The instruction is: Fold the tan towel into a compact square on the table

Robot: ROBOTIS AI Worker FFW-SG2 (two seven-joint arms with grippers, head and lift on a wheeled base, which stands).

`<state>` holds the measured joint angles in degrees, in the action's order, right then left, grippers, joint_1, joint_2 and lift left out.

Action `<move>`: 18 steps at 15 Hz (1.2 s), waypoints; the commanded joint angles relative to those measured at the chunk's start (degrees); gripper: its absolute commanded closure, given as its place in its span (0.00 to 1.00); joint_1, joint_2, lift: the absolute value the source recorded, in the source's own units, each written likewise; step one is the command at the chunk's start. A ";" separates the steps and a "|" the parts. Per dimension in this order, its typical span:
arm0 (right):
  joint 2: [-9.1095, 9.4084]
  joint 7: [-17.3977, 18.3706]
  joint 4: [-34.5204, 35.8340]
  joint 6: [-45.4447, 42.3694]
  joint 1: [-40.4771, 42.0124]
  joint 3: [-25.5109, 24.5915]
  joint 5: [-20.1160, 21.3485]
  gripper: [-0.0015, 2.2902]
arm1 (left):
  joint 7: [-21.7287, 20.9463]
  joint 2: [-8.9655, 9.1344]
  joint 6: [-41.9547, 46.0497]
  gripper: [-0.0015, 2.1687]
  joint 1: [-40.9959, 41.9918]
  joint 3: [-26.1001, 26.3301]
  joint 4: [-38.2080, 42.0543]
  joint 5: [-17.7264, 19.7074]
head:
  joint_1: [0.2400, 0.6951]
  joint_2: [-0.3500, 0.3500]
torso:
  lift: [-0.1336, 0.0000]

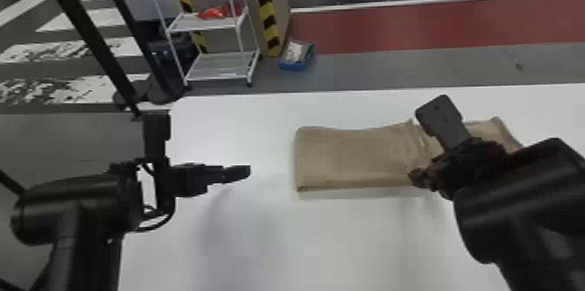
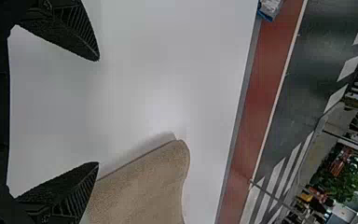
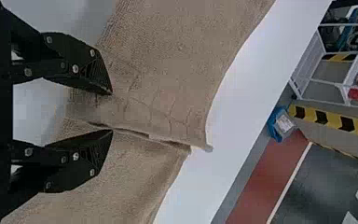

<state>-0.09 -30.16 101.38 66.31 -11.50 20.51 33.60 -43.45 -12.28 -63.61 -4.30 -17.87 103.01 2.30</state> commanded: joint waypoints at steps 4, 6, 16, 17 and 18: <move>0.14 1.16 -0.31 -0.96 -1.42 -2.49 0.68 0.08 | -0.40 -0.11 0.02 0.04 0.35 -0.15 0.26 0.07 | 1.00 0.79 | 0.08; 0.14 2.30 -4.44 -3.60 -3.44 -3.46 0.85 0.08 | -0.40 -0.20 0.02 0.04 0.79 -0.24 0.44 0.07 | 1.00 0.76 | 0.08; 0.14 1.95 -9.45 -8.87 -4.76 -3.63 -3.02 0.10 | -0.40 -0.55 0.19 0.04 1.49 -0.32 0.44 0.07 | 1.00 0.76 | 0.08; 0.14 1.86 -9.63 -8.87 -4.76 -3.72 -3.19 0.10 | -0.49 -0.64 0.19 0.04 1.49 -0.32 0.53 0.07 | 1.00 0.77 | 0.08; 0.14 1.77 -9.89 -8.87 -4.76 -3.63 -3.10 0.10 | -0.49 -0.64 0.19 0.04 1.58 -0.32 0.53 0.07 | 1.00 0.77 | 0.08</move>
<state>-0.09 -28.32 91.82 57.61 -16.26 16.87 30.58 -43.92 -12.83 -63.37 -2.79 -18.19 103.51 2.37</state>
